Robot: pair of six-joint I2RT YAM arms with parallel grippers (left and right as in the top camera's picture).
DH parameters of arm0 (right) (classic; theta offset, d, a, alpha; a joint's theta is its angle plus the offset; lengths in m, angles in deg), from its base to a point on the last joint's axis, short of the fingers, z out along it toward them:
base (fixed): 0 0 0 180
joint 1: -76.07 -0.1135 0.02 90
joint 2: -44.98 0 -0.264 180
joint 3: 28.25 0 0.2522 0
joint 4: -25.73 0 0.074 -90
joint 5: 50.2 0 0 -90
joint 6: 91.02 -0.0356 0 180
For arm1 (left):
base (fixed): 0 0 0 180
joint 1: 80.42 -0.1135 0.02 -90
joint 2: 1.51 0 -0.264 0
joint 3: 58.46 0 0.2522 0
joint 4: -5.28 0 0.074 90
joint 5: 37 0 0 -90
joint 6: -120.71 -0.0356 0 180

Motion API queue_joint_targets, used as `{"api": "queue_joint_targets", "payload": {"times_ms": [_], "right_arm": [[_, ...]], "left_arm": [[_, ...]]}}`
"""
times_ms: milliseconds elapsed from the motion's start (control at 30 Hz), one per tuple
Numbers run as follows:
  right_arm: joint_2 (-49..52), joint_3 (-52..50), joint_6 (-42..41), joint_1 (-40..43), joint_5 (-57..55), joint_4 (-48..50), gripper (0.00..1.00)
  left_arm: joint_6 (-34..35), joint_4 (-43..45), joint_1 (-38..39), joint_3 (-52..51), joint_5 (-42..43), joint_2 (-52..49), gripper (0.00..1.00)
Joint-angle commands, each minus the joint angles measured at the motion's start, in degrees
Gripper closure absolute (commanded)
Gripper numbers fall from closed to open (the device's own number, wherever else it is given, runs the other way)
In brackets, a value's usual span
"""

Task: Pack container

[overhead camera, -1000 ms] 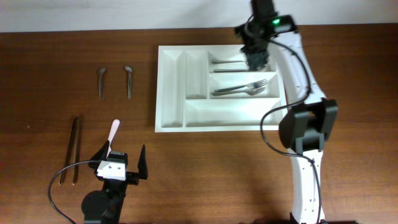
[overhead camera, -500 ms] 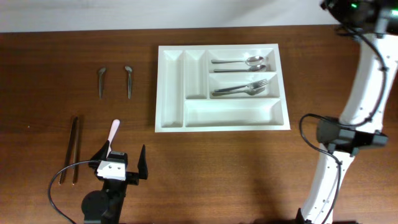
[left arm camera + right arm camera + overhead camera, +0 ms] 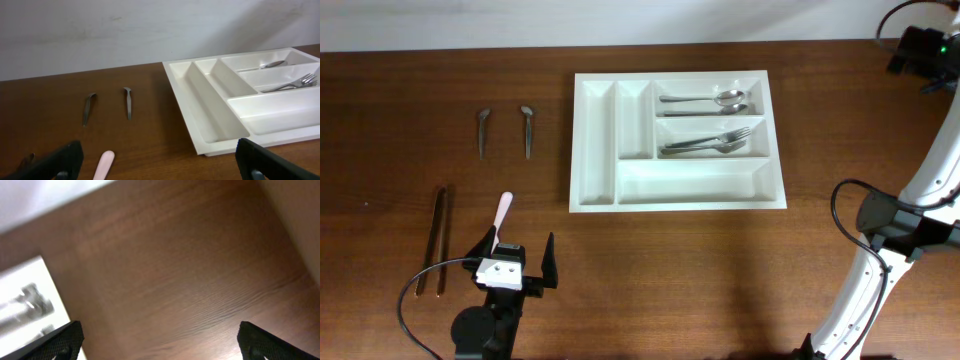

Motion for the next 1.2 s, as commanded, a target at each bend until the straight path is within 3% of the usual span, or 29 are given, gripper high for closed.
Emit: {"api": "queue_joint_targets", "payload": {"times_ms": [0, 133, 500, 1167], "right_arm": [[-1.4, -6.3, 16.0, -0.3, 3.2, -0.4, 0.00], [-1.4, -16.4, 21.5, -0.2, 3.5, 0.7, 0.01], [-1.4, -37.5, 21.5, -0.2, 3.5, 8.3, 0.01], [-1.4, -39.5, 21.5, -0.1, 3.0, 12.3, 0.01]], "left_arm": [[-0.9, 0.2, -0.4, -0.4, -0.4, 0.4, 0.01], [-0.9, 0.2, -0.4, -0.4, -0.4, 0.4, 0.01], [-0.9, 0.2, -0.4, -0.4, -0.4, 0.4, 0.01], [-0.9, 0.2, -0.4, -0.4, -0.4, 0.4, 0.01]]}}
